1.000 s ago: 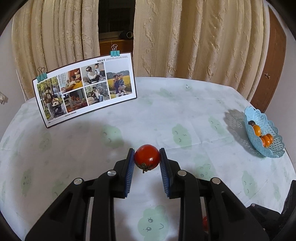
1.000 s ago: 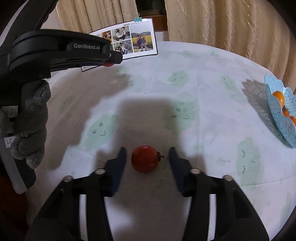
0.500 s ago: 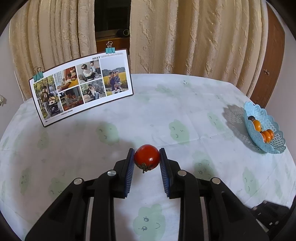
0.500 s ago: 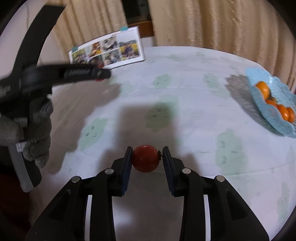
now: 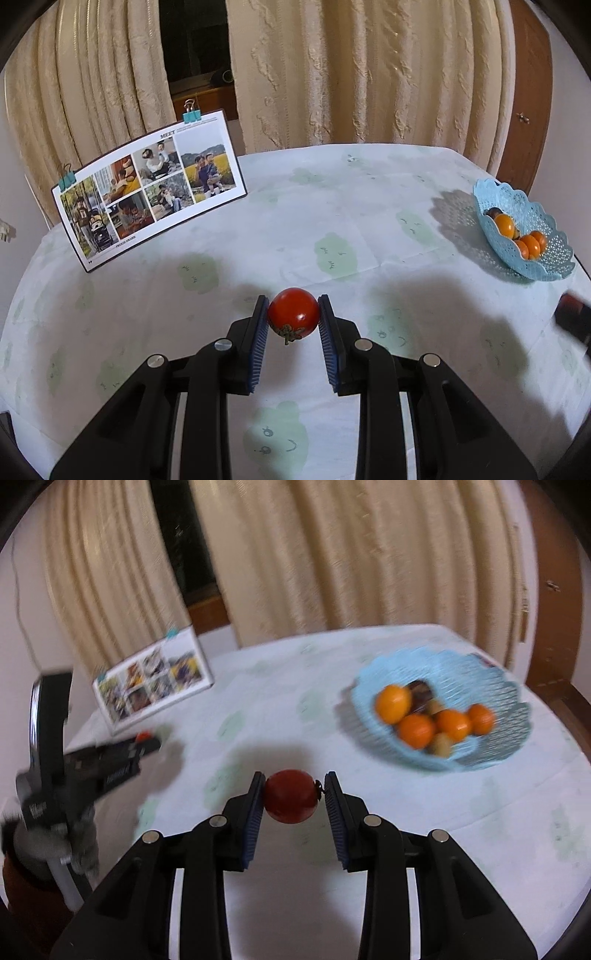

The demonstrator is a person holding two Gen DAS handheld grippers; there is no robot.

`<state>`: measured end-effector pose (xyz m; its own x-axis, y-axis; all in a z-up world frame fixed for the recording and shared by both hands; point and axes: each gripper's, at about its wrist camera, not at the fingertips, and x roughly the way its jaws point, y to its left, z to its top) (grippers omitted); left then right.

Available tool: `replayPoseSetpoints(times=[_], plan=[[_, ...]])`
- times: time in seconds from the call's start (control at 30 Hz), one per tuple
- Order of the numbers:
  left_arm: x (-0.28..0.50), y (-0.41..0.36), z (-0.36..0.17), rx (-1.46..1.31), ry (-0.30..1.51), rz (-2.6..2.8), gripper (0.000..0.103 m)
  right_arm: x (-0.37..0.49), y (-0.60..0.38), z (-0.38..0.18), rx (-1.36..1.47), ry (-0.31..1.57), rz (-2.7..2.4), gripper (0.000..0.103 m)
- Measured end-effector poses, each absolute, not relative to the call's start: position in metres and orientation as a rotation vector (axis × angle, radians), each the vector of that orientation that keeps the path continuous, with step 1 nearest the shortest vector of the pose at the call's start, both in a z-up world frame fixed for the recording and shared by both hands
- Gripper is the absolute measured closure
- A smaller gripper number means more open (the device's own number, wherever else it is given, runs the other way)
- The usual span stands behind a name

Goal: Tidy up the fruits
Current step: 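Carry the tomato to the basket and open the right tool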

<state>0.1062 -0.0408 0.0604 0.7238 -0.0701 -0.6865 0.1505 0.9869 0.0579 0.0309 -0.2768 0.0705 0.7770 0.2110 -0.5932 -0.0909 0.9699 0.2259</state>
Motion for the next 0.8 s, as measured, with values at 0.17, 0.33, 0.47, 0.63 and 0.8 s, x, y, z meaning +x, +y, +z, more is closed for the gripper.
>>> replayPoseSetpoints(times=[0.17, 0.33, 0.47, 0.63, 0.8], plan=[[0.101, -0.052, 0.063, 0.127, 0.746, -0.138, 0.076, 0.027, -0.308, 0.085, 0.225, 0.607, 0.102, 0.069], [0.097, -0.067, 0.066, 0.149, 0.739, -0.159, 0.076, 0.029, -0.337, 0.090, 0.259, 0.575, 0.052, 0.069], [0.095, -0.079, 0.068, 0.165, 0.735, -0.175, 0.076, 0.036, -0.360, 0.089, 0.292, 0.564, 0.012, 0.069], [0.094, -0.095, 0.070, 0.186, 0.732, -0.195, 0.076, 0.050, -0.389, 0.081, 0.332, 0.565, -0.037, 0.069], [0.094, -0.108, 0.070, 0.207, 0.733, -0.213, 0.076, 0.067, -0.412, 0.066, 0.364, 0.587, -0.080, 0.069]])
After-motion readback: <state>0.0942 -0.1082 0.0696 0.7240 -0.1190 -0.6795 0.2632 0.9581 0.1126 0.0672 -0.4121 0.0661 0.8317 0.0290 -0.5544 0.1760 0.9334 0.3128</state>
